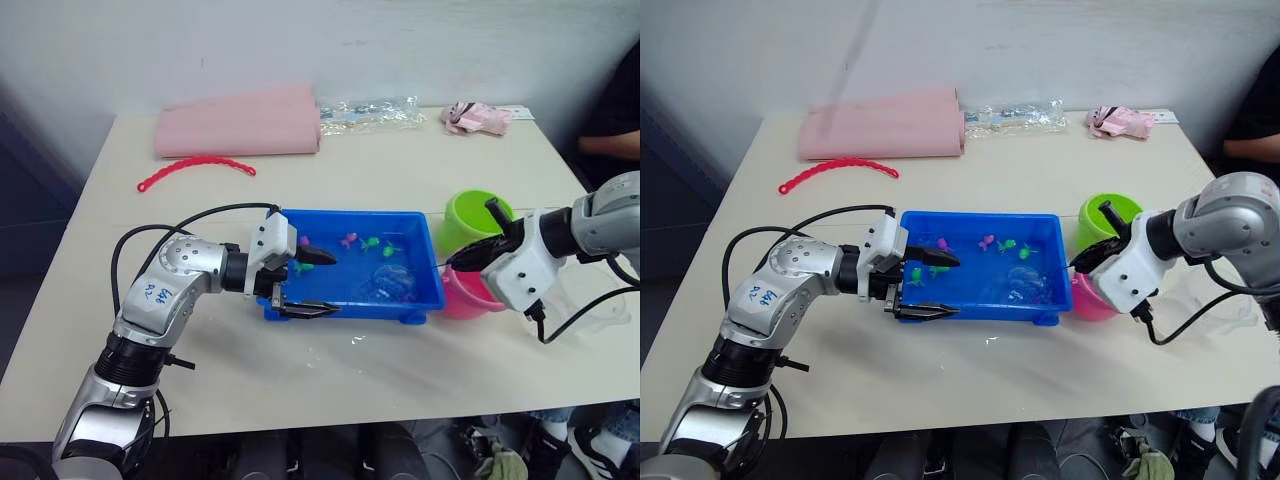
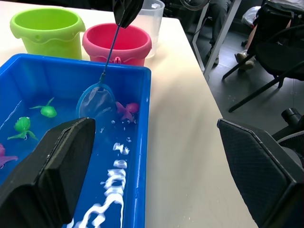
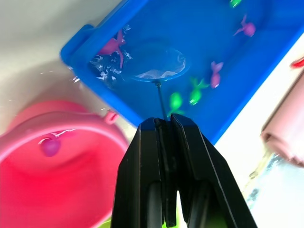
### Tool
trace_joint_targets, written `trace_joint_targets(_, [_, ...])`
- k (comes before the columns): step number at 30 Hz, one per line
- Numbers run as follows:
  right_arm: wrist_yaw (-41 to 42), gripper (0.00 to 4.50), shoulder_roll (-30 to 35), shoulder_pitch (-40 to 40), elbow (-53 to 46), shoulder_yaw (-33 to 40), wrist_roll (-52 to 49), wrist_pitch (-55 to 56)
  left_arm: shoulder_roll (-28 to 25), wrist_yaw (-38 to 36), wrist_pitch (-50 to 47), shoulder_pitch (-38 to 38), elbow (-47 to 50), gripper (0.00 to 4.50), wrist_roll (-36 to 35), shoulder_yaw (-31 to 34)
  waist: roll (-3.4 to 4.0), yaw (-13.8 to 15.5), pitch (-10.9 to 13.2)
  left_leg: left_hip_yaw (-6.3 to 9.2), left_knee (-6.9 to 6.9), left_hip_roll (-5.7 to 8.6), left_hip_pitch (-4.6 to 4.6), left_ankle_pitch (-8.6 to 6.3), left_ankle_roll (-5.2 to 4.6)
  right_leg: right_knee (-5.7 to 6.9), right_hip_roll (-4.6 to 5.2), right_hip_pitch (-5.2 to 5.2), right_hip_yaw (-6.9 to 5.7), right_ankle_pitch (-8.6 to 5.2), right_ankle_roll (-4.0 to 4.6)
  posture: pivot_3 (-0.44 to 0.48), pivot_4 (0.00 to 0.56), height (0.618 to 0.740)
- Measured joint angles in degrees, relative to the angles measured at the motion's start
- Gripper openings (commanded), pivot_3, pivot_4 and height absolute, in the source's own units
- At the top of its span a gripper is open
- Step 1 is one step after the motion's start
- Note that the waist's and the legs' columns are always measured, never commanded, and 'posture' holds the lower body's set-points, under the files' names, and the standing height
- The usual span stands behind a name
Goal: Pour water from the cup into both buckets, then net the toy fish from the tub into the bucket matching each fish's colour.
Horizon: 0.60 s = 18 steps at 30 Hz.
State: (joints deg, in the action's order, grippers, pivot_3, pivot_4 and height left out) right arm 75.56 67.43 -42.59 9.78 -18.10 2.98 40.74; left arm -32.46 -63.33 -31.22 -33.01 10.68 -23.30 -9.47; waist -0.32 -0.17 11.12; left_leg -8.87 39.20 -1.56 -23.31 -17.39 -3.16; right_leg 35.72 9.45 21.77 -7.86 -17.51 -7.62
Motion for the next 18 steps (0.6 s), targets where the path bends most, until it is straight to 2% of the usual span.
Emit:
trace_joint_targets(14, [0.4, 0.0, 0.1, 3.0, -2.3, 2.4, -0.2, -4.0, -0.2, -0.5, -0.3, 0.0, 0.0, 4.47, -0.1, 0.0, 0.01, 0.0, 0.0, 0.0, 0.0, 0.0, 0.01, 0.0, 0.01, 0.01, -0.01, 0.0, 0.01, 0.0, 0.0, 0.0, 0.15, 0.738])
trace_joint_targets(18, [1.4, 0.0, 0.0, 1.1, -1.2, 2.4, 1.2, -3.6, -0.2, -0.6, 0.0, -1.1, -0.6, 4.47, 0.2, -0.2, 0.02, -0.1, 0.0, 0.0, 0.0, -0.01, 0.01, 0.0, 0.01, 0.01, -0.01, 0.01, 0.0, 0.0, 0.0, 0.0, 0.15, 0.738])
